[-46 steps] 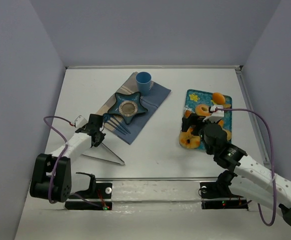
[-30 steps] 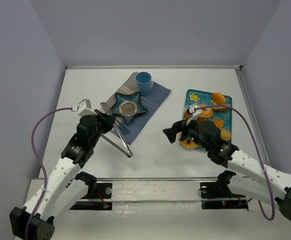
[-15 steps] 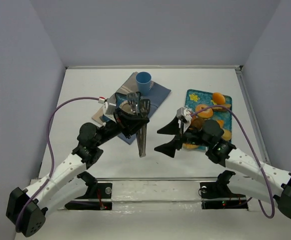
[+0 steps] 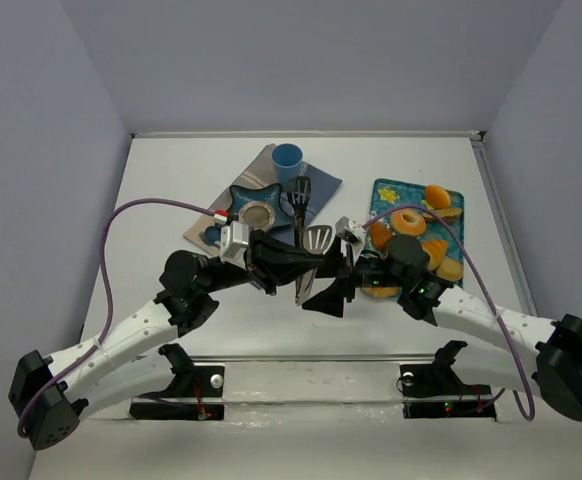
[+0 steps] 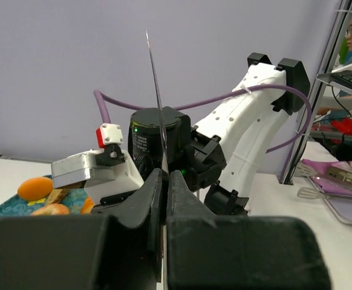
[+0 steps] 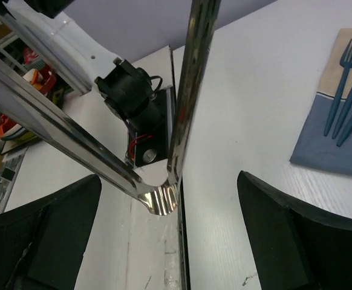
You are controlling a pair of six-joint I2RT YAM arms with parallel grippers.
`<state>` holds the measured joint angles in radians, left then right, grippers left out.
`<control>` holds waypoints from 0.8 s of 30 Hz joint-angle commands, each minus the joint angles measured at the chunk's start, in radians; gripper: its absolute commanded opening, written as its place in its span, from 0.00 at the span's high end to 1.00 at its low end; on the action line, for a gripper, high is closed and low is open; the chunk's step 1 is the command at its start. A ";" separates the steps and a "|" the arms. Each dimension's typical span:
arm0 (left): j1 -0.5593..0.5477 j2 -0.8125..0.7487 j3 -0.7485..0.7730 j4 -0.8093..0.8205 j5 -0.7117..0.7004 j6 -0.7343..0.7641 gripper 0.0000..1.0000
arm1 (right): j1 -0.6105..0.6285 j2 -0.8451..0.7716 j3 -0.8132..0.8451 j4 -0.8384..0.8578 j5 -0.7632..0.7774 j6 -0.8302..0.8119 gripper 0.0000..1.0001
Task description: Place the bread
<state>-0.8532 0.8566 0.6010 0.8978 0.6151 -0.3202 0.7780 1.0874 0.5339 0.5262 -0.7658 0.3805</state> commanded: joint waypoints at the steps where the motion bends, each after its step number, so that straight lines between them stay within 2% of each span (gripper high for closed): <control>1: -0.033 0.022 0.037 0.128 -0.038 0.067 0.94 | 0.015 -0.001 0.031 0.182 -0.058 0.029 0.00; 7: -0.063 0.070 0.022 0.234 -0.093 0.050 0.94 | 0.026 0.043 0.040 0.339 -0.070 0.087 0.00; 13: -0.069 0.061 -0.039 0.357 -0.163 -0.003 0.94 | 0.026 0.078 0.040 0.480 -0.001 0.156 0.04; 20: -0.072 0.035 -0.093 0.406 -0.190 -0.031 0.94 | 0.026 0.091 0.058 0.530 0.033 0.210 0.08; 24: -0.073 0.021 -0.125 0.434 -0.215 -0.045 0.94 | 0.026 0.121 0.086 0.549 0.023 0.254 0.16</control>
<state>-0.9199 0.9127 0.4988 1.1828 0.4416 -0.3607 0.7937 1.1854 0.5556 0.9615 -0.7551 0.5838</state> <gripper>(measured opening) 0.098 0.875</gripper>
